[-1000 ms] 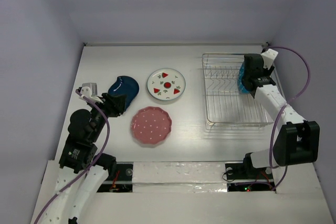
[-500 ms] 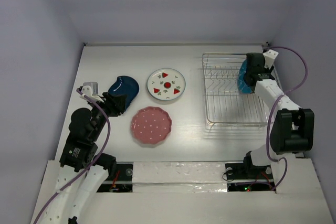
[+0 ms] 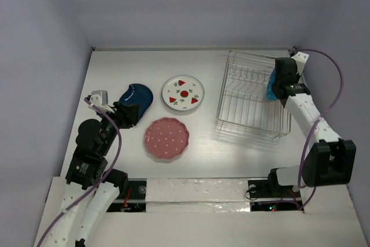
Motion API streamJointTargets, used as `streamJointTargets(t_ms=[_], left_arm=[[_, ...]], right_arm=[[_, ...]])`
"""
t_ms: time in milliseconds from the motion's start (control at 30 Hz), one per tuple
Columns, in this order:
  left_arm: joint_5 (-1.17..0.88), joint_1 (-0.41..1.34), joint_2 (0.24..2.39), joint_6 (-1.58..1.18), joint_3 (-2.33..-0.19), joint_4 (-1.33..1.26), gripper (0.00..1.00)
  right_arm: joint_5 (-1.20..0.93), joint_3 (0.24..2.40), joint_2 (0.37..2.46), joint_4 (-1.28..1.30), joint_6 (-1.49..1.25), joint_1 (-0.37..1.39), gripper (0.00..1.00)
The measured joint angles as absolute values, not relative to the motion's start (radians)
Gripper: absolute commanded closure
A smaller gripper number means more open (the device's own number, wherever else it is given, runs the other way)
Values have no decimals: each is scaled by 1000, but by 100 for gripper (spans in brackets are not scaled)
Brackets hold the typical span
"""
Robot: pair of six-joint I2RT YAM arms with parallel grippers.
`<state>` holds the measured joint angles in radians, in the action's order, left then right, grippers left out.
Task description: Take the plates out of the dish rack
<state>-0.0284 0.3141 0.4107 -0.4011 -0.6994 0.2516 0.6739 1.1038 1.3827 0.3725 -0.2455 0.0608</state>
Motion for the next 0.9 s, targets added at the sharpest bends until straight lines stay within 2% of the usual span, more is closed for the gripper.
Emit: streamJointTargets(t_ms=[133,333,500,533,667,733,900], left_arm=[[-28,315,411,-401,-700,252,56],[-28,314,412,-402,-699,252,45],[-29,312,413,-402,-699,251,26],[-29,311,414,-402,-699,251,20],[-30,306,423,-402,-699,251,8],[-30,302,427,-402,-699,252,8],[-25,292,429,-403,-699,251,19]], right_arm=[[672,1104,1268,409,-223,65,100],[529,1104,1112,439,-228,67,100],[252,1064,974,400,-297,105,100],[193,1041,946,377,-317,123,100],[34,957,915,277,-399,243,100],[-18,929,946,231,-432,335,100],[-143,874,1109,109,-504,553,100]])
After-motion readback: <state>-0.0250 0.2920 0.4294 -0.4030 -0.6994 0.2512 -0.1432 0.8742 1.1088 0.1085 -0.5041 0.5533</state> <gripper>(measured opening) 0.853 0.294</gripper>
